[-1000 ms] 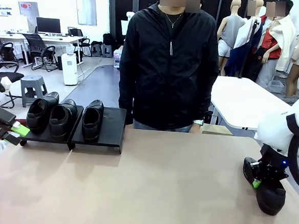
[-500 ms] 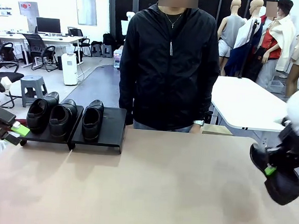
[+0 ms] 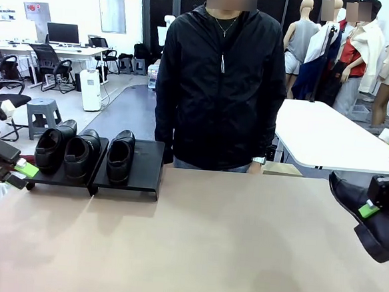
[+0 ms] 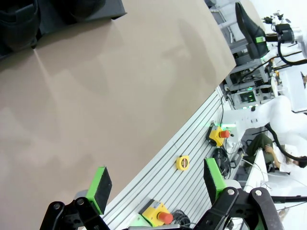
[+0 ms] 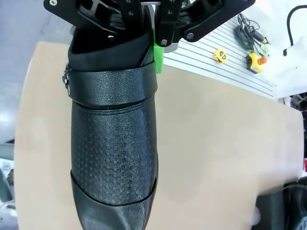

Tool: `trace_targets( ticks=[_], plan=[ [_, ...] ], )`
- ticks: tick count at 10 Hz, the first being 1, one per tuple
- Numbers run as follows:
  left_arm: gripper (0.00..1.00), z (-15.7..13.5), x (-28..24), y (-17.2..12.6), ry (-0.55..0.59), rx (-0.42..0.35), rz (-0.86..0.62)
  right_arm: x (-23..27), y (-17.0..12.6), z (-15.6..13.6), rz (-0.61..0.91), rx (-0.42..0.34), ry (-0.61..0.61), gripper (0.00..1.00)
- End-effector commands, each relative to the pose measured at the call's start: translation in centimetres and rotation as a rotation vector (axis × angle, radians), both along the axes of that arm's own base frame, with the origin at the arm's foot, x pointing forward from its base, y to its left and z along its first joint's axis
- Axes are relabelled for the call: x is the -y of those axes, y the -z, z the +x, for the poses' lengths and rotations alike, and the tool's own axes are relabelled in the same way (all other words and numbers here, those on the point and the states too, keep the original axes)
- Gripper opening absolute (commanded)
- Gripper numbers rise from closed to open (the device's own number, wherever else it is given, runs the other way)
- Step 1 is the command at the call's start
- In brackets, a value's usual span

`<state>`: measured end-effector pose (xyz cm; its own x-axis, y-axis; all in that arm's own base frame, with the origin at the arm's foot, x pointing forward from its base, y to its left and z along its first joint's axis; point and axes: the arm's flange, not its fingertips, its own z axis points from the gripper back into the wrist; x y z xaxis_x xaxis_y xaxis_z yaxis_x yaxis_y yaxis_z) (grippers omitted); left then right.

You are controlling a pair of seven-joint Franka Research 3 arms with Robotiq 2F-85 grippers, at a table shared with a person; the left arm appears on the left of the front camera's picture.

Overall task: Organize the shoes by placing them on the stand.
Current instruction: Pick up one Shoe and place it in the middle of the table.

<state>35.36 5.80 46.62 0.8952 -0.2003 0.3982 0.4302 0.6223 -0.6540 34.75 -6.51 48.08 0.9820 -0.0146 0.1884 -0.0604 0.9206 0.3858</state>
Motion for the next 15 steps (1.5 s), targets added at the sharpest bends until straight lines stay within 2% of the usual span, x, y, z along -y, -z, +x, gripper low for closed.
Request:
trace_targets(
  ticks=[1,2,3,4,5,6,7,8,10,11,12,13,14,15],
  plan=[
    [1.00,-0.1,-0.4,-0.1,0.015,0.002,0.003,0.1,0.5,1.0,-0.031,0.011,0.014,0.00],
    [1.00,-0.1,-0.4,-0.1,0.015,0.002,0.003,0.0,0.0,0.0,0.000,0.000,0.000,0.00],
    [1.00,-0.1,-0.4,-0.1,0.015,0.002,0.003,-4.3,-1.3,0.2,-0.162,-0.053,0.034,0.00],
    [1.00,-0.1,-0.4,-0.1,0.015,0.002,0.003,-10.4,-3.7,0.3,-0.212,-0.020,-0.022,0.00],
    [1.00,-0.1,-0.4,-0.1,0.015,0.002,0.003,-16.5,-4.9,0.4,-0.303,-0.076,-0.035,0.00],
    [1.00,-0.1,-0.4,-0.1,0.015,0.002,0.003,-22.3,-5.2,0.4,-0.337,-0.083,-0.074,0.00],
    [1.00,-0.1,-0.4,-0.1,0.015,0.002,0.003,-28.4,-4.8,0.5,-0.358,-0.146,-0.114,0.00],
    [1.00,-0.1,-0.4,-0.1,0.015,0.002,0.003,-33.9,-4.1,0.1,-0.412,-0.146,-0.179,0.00],
    [1.00,-0.1,-0.4,-0.1,0.015,0.002,0.003,-42.7,-2.3,-0.4,-0.455,-0.123,-0.188,0.00],
    [1.00,-0.1,-0.4,-0.1,0.015,0.002,0.003,-46.0,-0.2,-0.5,-0.467,-0.136,-0.174,0.00],
    [1.00,-0.1,-0.4,-0.1,0.015,0.002,0.003,-48.5,2.6,0.1,-0.457,-0.166,-0.106,0.00],
    [1.00,-0.1,-0.4,-0.1,0.015,0.002,0.003,-50.1,5.4,0.8,-0.440,-0.178,0.016,0.00],
    [1.00,-0.1,-0.4,-0.1,0.015,0.002,0.003,-50.8,7.0,1.1,-0.367,-0.192,0.062,0.00],
    [1.00,-0.1,-0.4,-0.1,0.015,0.002,0.003,-51.4,8.5,1.2,-0.361,-0.184,0.082,0.00]
  ],
)
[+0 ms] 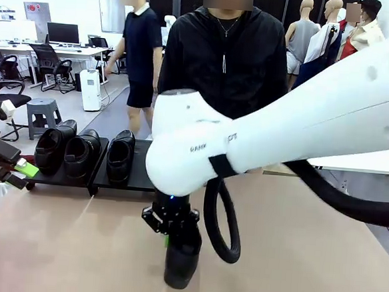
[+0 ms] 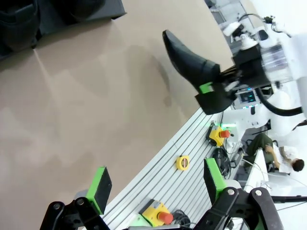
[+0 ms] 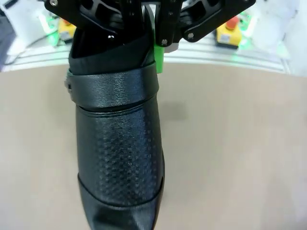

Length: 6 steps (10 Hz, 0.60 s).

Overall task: Organize the shoes by placing them on the stand.
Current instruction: Pick up one Shoe and place it in the middle of the table.

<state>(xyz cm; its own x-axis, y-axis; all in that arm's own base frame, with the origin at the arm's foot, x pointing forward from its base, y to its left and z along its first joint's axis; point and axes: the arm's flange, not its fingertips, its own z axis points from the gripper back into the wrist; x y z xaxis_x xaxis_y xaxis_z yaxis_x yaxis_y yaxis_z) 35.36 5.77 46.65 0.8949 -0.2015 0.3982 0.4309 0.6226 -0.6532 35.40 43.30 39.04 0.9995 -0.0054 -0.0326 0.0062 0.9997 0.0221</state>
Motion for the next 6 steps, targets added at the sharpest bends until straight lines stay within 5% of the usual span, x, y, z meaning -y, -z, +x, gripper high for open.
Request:
trace_targets(
  ticks=[1,4,5,6],
  plan=[
    [1.00,-0.1,-0.4,0.0,0.014,0.002,0.002,-2.1,0.8,1.0,0.050,0.020,0.057,0.00],
    [1.00,-0.1,-0.4,0.0,0.014,0.002,0.002,-2.3,2.1,1.3,0.017,0.096,0.007,0.00],
    [1.00,-0.1,-0.4,0.0,0.014,0.002,0.002,-2.2,2.3,1.4,0.035,0.073,-0.005,0.14],
    [1.00,-0.1,-0.4,0.0,0.014,0.002,0.002,-2.1,2.5,1.6,0.049,0.065,-0.018,0.72]
  ],
)
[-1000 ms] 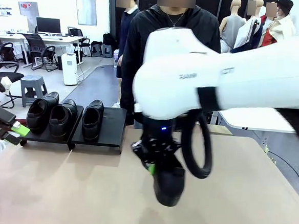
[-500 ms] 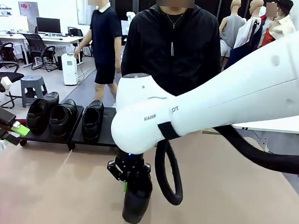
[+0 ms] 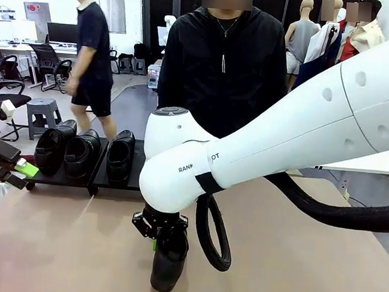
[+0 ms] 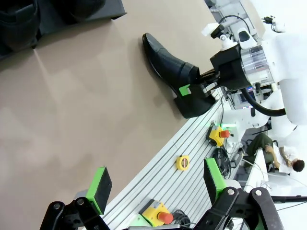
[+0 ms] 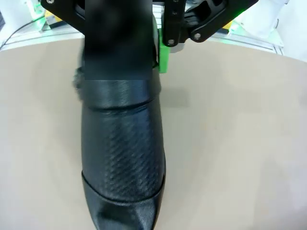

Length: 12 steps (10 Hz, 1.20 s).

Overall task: Organize the shoes by placing them on the stand.
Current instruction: Pick up one Shoe and place it in the middle of the table.

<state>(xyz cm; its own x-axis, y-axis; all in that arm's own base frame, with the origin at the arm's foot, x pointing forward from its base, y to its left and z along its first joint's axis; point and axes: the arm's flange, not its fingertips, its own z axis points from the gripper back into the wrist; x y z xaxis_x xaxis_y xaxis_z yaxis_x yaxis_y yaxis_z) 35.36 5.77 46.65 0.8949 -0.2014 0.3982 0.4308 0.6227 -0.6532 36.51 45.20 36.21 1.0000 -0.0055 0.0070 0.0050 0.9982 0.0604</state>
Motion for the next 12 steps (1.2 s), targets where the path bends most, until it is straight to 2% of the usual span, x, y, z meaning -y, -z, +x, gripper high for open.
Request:
trace_targets(
  ticks=[1,3,4,5,6,7,9,12],
  plan=[
    [1.00,-0.1,-0.4,0.0,0.014,0.002,0.002,0.1,-0.9,0.2,0.031,0.021,-0.013,1.00],
    [1.00,-0.1,-0.4,0.0,0.014,0.002,0.002,2.3,-4.3,-0.1,0.109,0.025,-0.029,1.00],
    [1.00,-0.1,-0.4,0.0,0.014,0.002,0.002,5.2,-7.7,-0.5,0.162,0.043,-0.050,1.00],
    [1.00,-0.1,-0.4,0.0,0.014,0.002,0.002,9.0,-10.9,-1.2,0.173,0.088,-0.058,1.00],
    [1.00,-0.1,-0.4,0.0,0.014,0.002,0.002,15.4,-14.2,-2.4,0.184,0.086,-0.170,1.00],
    [1.00,-0.1,-0.4,0.0,0.014,0.002,0.002,21.8,-15.6,-3.1,0.201,0.043,-0.218,1.00],
    [1.00,-0.1,-0.4,0.0,0.014,0.002,0.002,34.6,-16.2,-3.9,0.331,-0.003,-0.231,1.00],
    [1.00,-0.1,-0.4,0.0,0.014,0.002,0.002,47.2,-14.1,-6.5,0.586,0.099,-0.225,1.00]
  ],
)
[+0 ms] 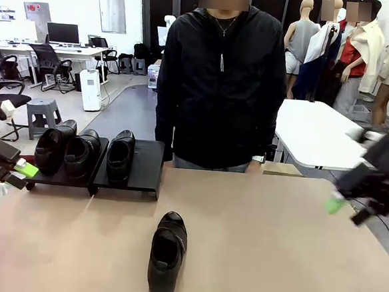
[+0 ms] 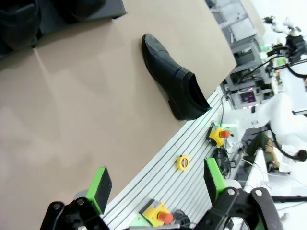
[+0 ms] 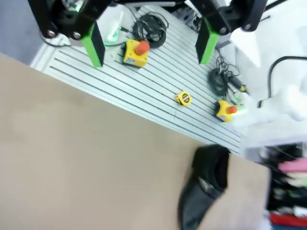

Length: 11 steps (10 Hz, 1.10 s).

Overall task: Organize the shoes by placing them on the stand.
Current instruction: Pick up one Shoe and place it in the middle of the table, then place the Shoe from the middle of the table onto the Shoes Stand.

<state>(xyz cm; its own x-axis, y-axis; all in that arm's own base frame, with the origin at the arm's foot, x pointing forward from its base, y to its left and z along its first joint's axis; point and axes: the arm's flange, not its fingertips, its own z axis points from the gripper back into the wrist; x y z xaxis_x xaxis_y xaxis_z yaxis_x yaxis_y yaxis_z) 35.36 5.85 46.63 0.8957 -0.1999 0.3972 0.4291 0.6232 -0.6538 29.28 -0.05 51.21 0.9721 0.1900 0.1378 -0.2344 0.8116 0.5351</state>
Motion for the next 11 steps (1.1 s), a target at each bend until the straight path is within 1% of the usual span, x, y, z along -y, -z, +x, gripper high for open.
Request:
trace_targets(
  ticks=[1,2,11],
  plan=[
    [1.00,-0.1,-0.3,-0.1,0.016,0.003,0.002,3.7,2.2,0.3,0.133,0.033,0.106,1.00],
    [1.00,-0.1,-0.3,-0.1,0.016,0.003,0.002,0.0,0.0,0.0,0.000,0.000,0.000,1.00],
    [1.00,-0.1,-0.3,-0.1,0.016,0.003,0.002,0.0,0.0,0.0,0.000,0.000,0.000,1.00]
  ],
)
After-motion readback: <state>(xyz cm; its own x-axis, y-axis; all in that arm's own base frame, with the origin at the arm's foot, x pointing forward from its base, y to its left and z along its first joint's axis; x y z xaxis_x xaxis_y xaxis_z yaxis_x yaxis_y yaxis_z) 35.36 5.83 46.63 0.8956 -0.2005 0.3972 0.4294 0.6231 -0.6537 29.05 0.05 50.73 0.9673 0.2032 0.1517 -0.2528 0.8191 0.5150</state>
